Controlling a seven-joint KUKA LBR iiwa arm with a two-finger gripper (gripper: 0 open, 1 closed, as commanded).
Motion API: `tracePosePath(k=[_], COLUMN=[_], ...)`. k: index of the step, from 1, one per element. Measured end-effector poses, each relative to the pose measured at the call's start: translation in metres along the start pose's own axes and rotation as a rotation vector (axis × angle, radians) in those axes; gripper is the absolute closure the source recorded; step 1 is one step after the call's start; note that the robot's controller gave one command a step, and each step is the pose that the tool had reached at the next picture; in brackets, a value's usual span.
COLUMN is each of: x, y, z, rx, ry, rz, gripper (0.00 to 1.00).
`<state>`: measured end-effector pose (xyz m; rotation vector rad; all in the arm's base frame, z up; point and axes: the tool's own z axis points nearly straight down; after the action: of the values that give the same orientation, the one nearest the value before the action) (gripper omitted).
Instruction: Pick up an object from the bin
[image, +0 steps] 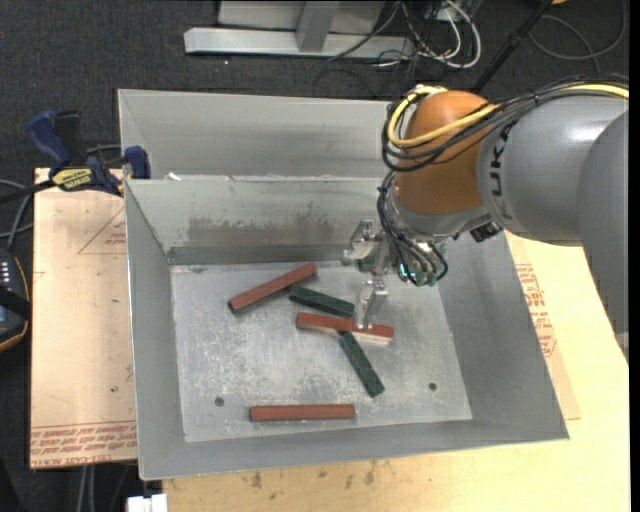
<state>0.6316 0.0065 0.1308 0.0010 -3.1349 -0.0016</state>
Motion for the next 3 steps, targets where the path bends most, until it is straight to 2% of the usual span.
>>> tracePosePath(k=[1,2,3], x=[-0.002,0.02,0.019], y=[0.0,0.016,0.016], z=[-0.005,0.046,0.045], rx=[0.0,-0.004,-0.004], ry=[-0.008,-0.031,-0.033], rz=[0.0,-0.005,-0.005], gripper=[0.0,1.0,1.0])
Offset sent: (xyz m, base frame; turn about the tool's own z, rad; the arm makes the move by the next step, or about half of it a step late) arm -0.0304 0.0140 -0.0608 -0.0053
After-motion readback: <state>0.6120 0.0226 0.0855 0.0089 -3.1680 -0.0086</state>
